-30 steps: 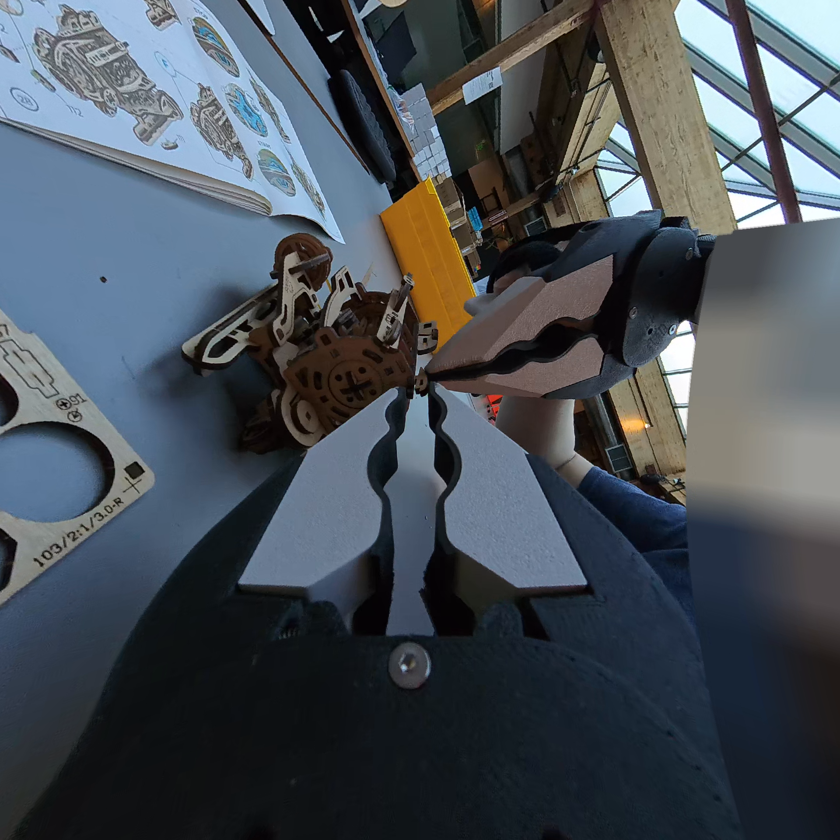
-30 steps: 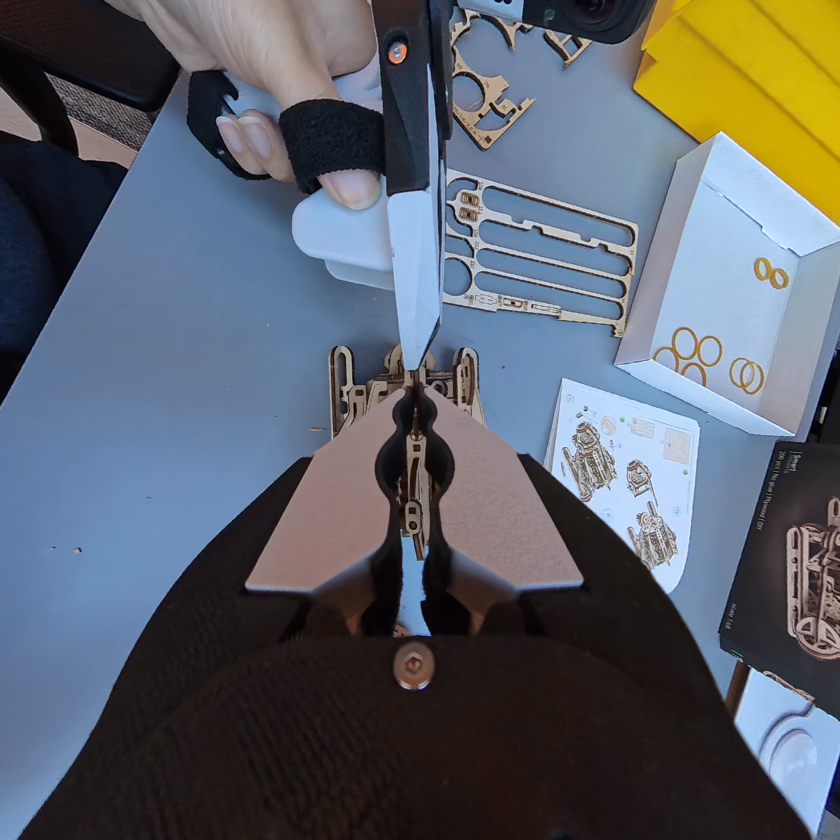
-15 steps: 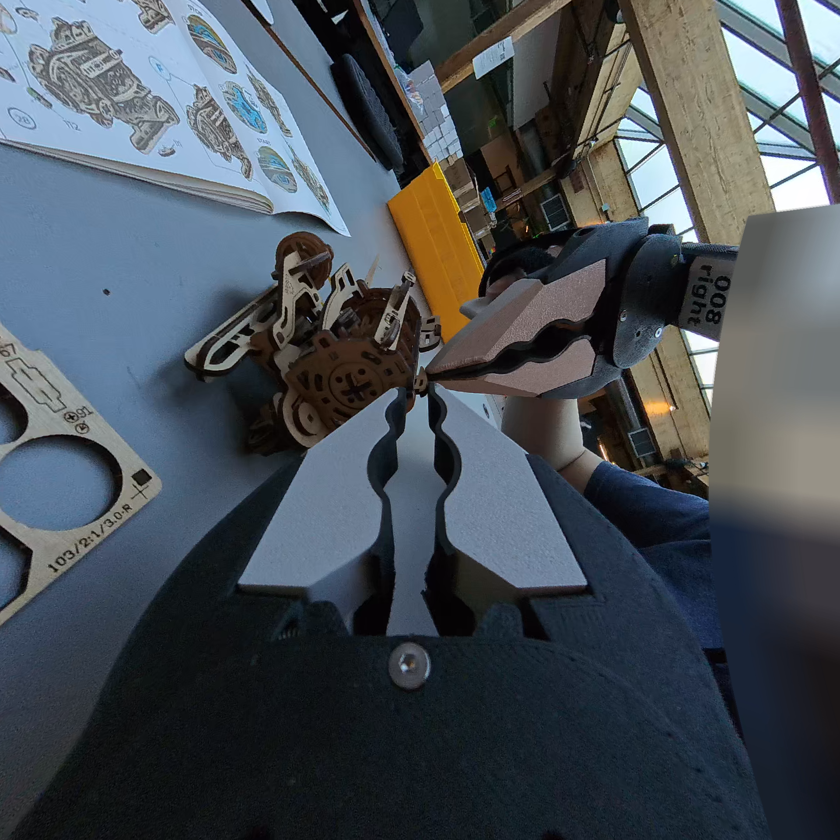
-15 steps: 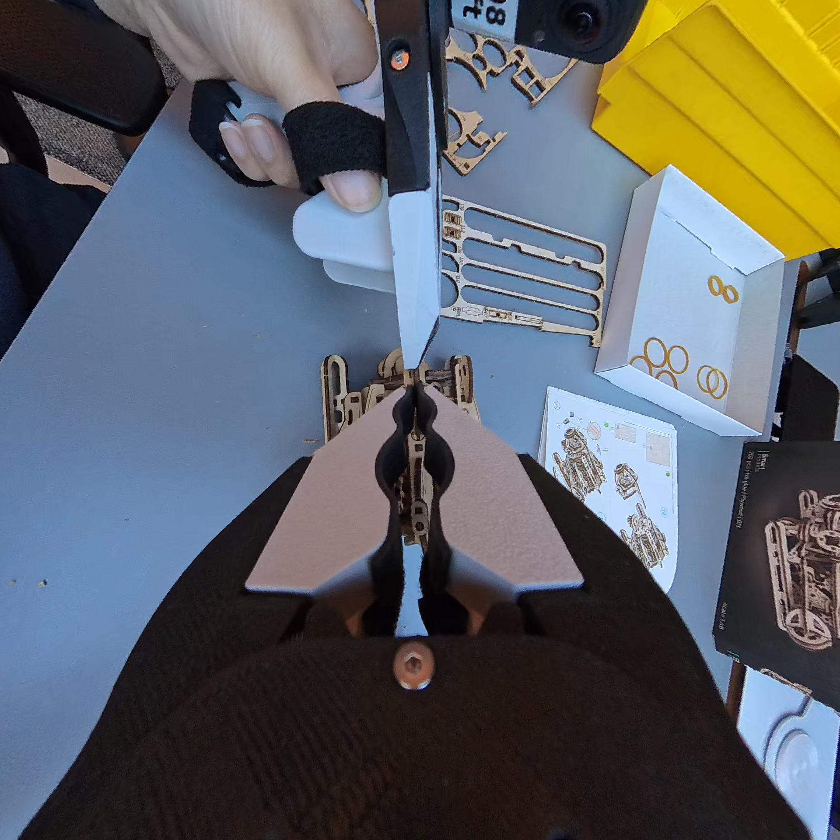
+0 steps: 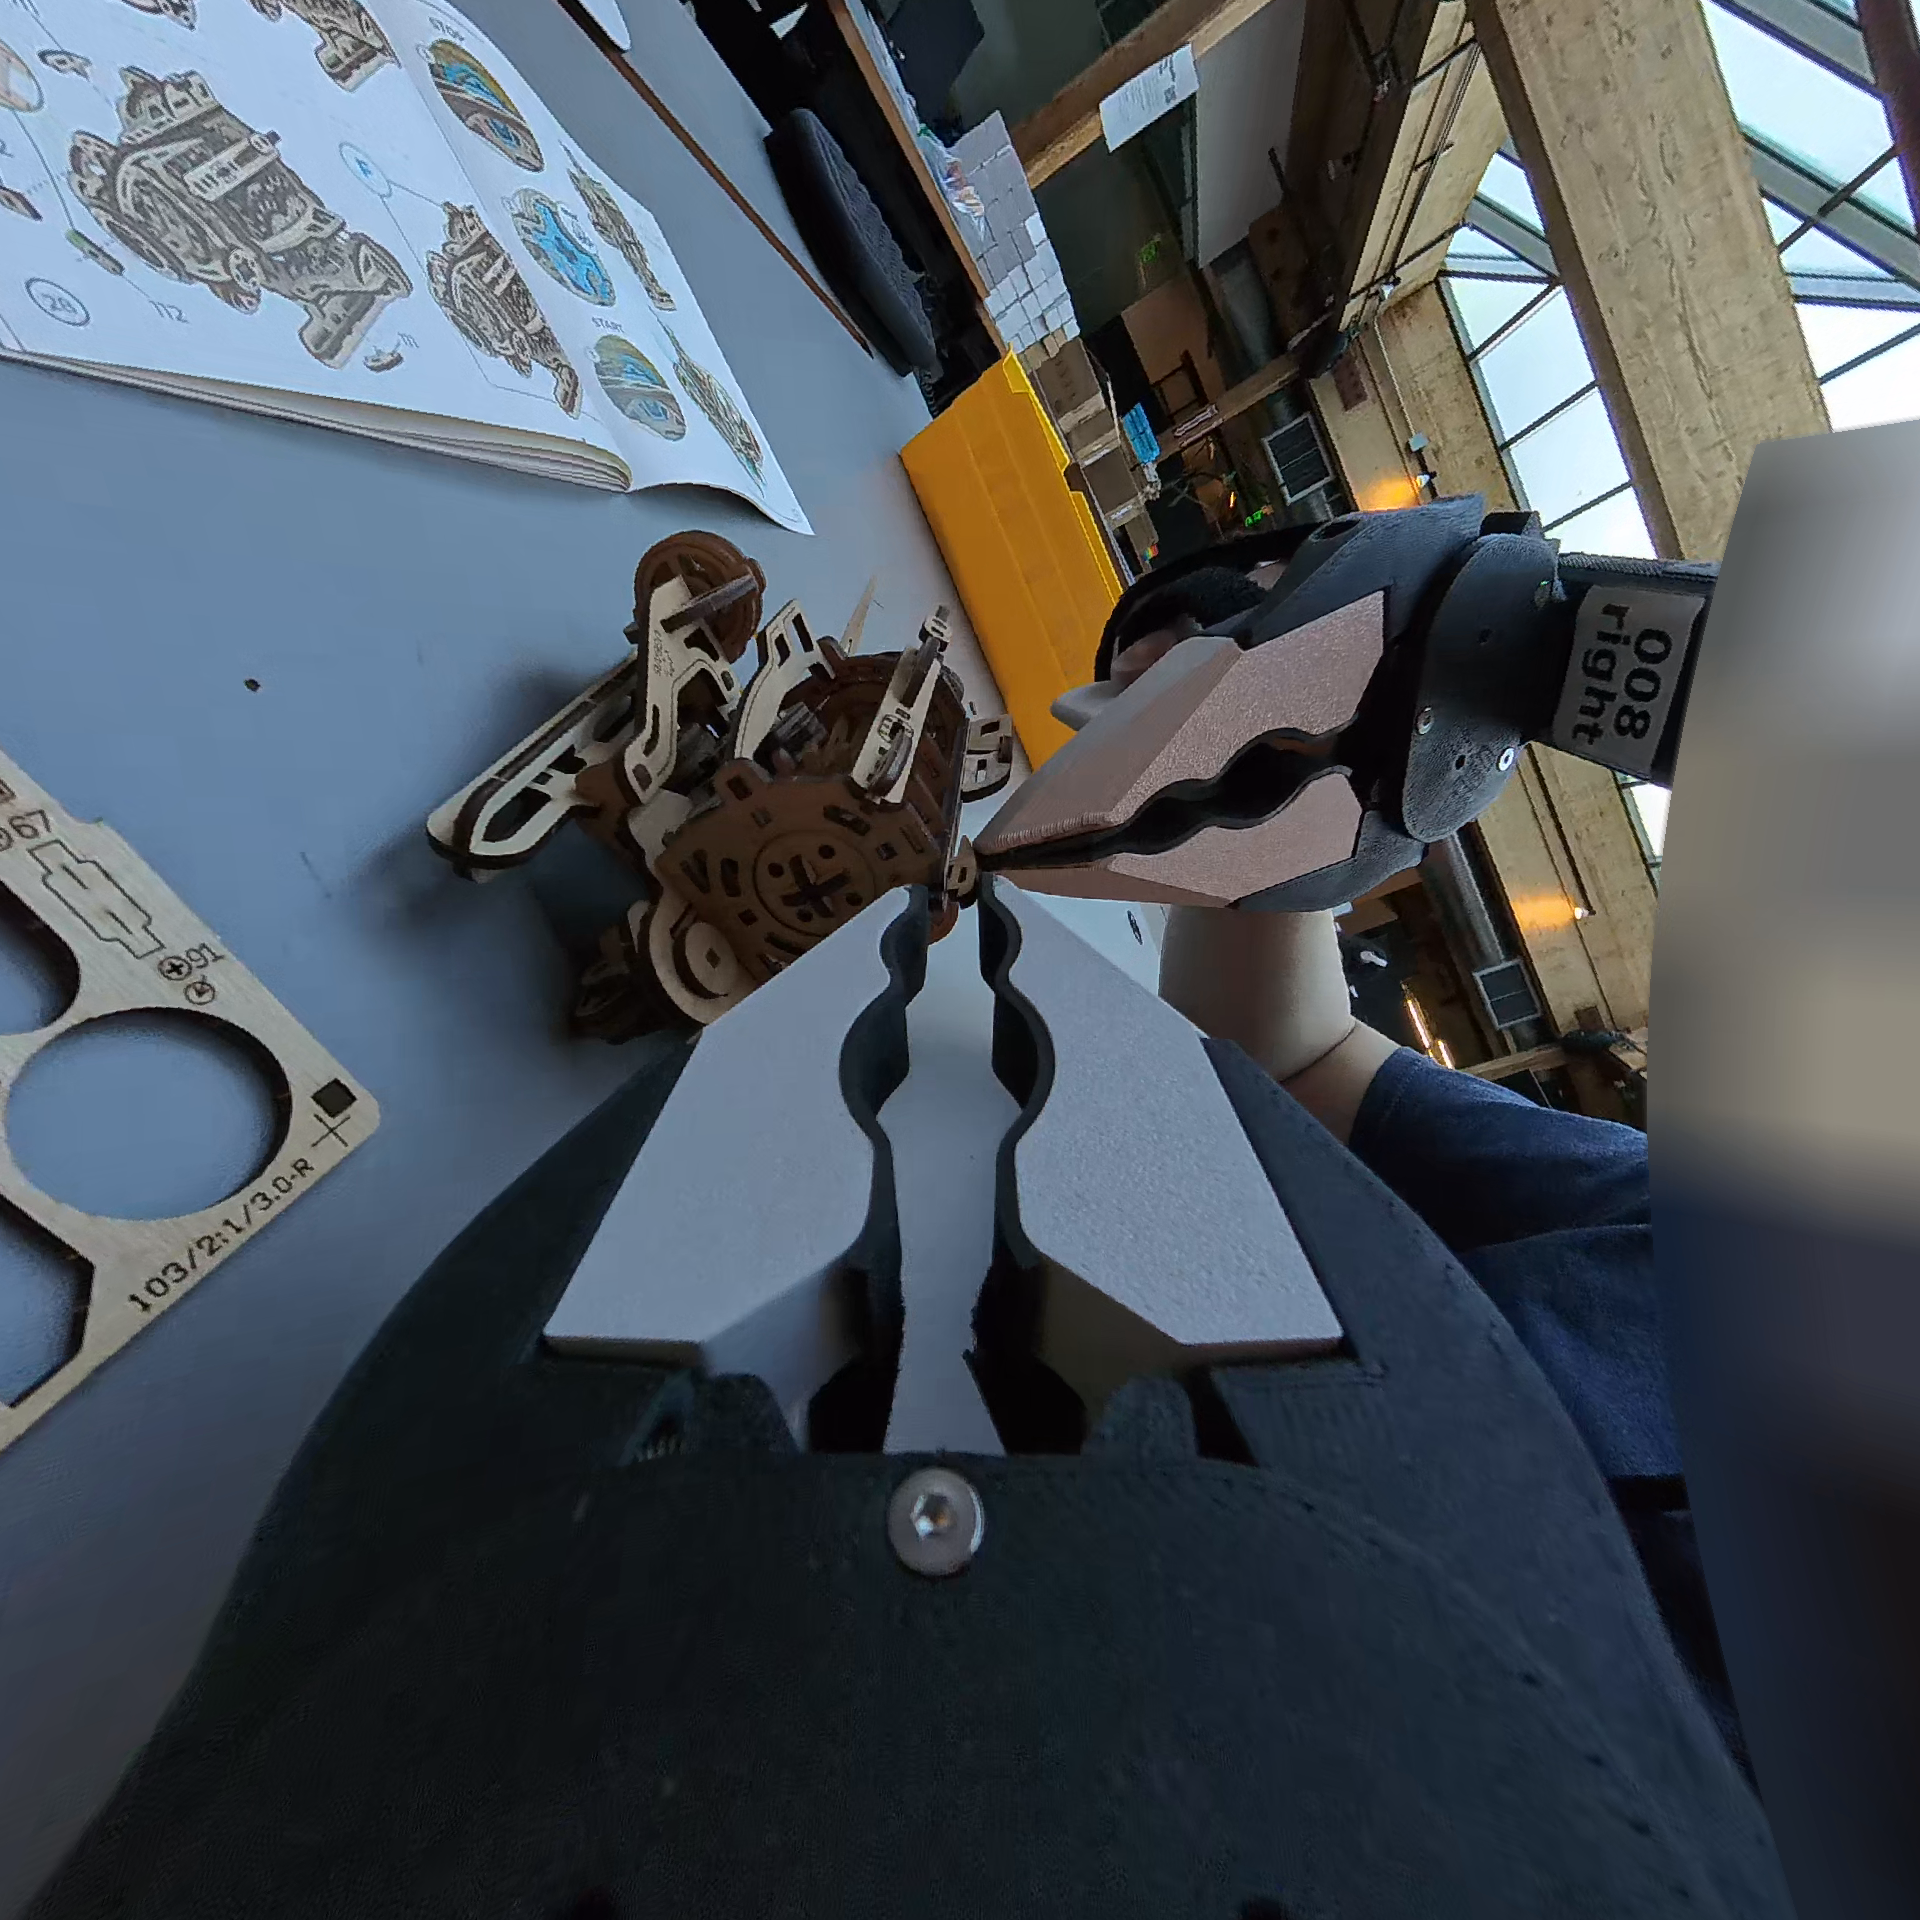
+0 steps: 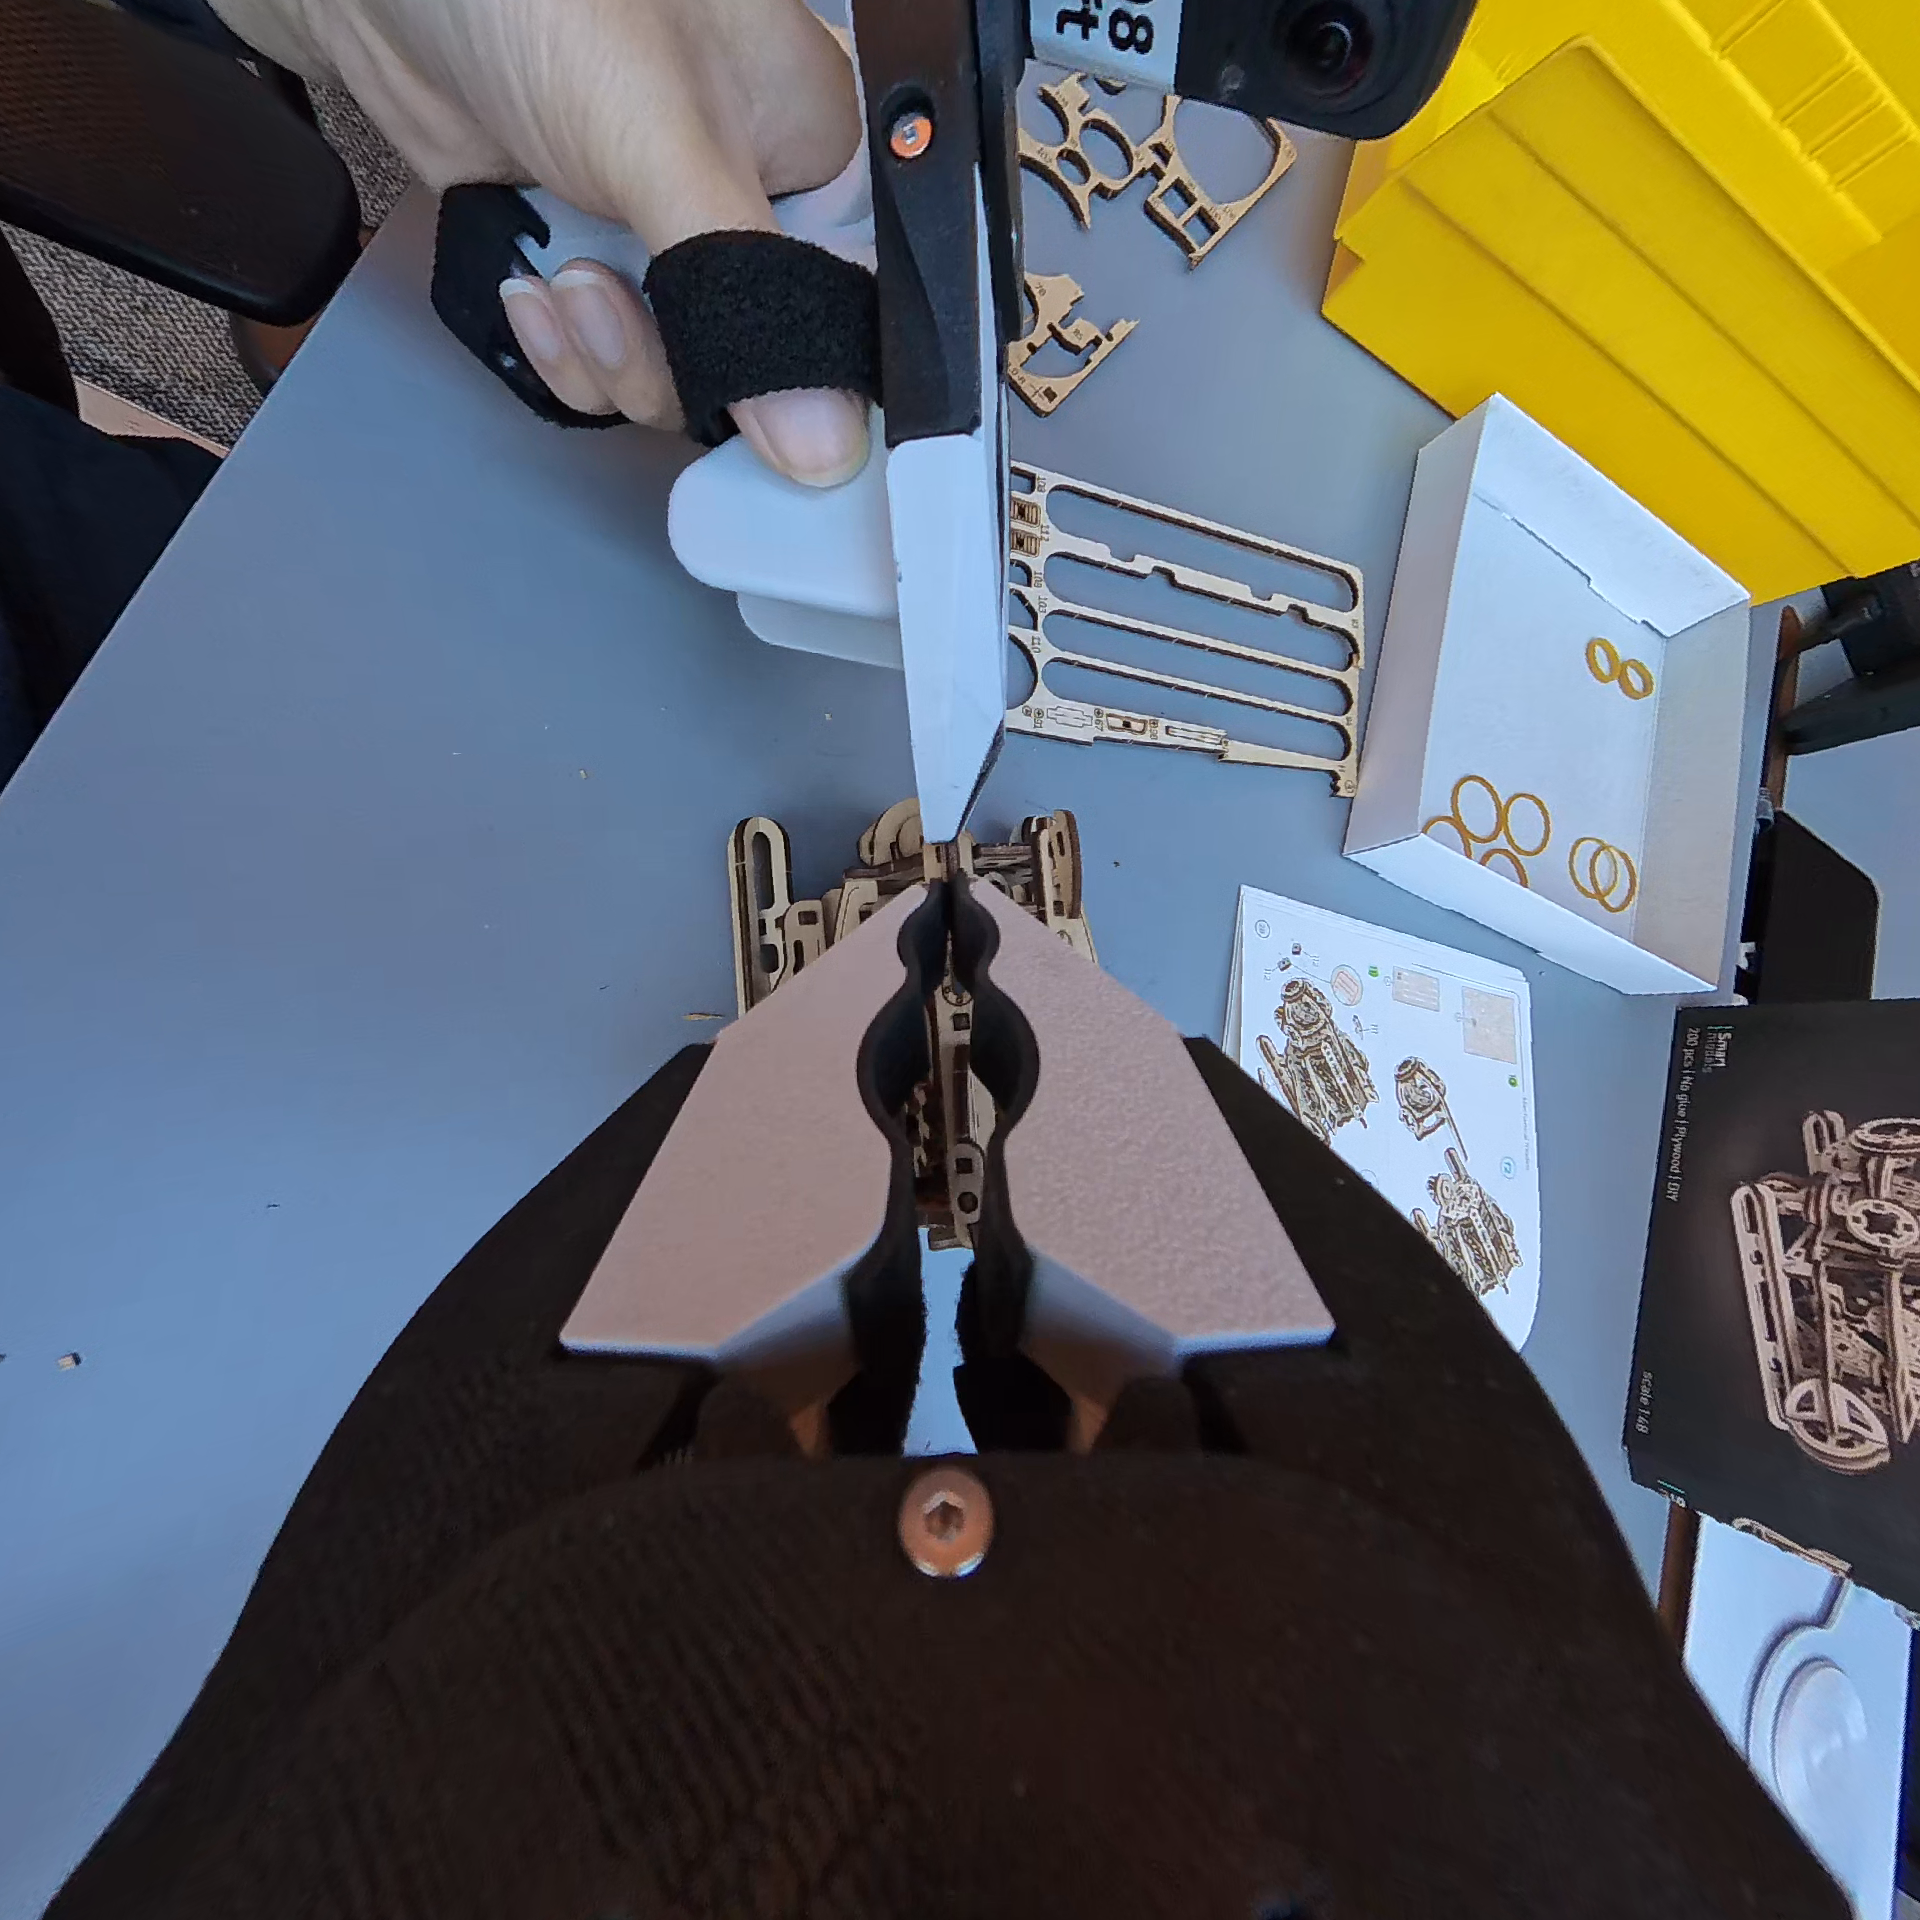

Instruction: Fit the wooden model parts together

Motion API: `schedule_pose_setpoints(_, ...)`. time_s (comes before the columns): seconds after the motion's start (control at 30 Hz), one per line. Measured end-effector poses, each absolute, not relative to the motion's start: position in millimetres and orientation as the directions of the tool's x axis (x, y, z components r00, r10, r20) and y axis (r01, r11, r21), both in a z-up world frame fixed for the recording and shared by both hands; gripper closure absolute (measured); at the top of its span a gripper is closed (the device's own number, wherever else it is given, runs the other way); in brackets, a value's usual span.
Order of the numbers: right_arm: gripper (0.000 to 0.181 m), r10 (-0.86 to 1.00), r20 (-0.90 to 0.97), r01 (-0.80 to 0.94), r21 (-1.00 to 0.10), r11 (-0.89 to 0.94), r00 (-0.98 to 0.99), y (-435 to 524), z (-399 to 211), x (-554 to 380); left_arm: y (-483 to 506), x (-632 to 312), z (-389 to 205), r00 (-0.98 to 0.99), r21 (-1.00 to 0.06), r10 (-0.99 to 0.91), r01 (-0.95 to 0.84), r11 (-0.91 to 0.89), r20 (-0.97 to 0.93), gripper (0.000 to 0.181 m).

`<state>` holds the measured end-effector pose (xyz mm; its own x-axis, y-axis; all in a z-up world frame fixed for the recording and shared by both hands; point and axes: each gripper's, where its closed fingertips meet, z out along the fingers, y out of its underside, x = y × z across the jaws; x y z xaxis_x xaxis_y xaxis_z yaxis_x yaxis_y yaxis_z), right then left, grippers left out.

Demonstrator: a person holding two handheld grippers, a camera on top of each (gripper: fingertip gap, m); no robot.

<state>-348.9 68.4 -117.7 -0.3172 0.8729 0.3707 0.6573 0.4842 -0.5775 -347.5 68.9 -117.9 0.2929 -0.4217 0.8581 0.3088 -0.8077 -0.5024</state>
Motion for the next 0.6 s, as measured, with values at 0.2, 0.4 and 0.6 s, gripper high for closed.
schedule_pose_setpoints(0.2, 0.181, 0.866, 0.383, 0.658, -0.568, 0.495, -0.321, 68.7, -117.8, -349.0, 69.2, -347.4, -118.1, 0.308, -0.513, -0.427, 0.302, -0.804, 0.850, 0.174)
schedule_pose_setpoints(0.4, 0.181, 0.862, 0.393, 0.659, -0.562, 0.500, -0.320, 68.7, -117.9, -348.7, 69.2, -347.0, -118.1, 0.311, -0.515, -0.429, 0.299, -0.803, 0.848, 0.174)
schedule_pose_setpoints(0.6, 0.181, 0.861, 0.399, 0.657, -0.564, 0.501, -0.313, 68.8, -117.8, -348.8, 69.0, -346.9, -118.2, 0.316, -0.520, -0.432, 0.295, -0.802, 0.845, 0.174)
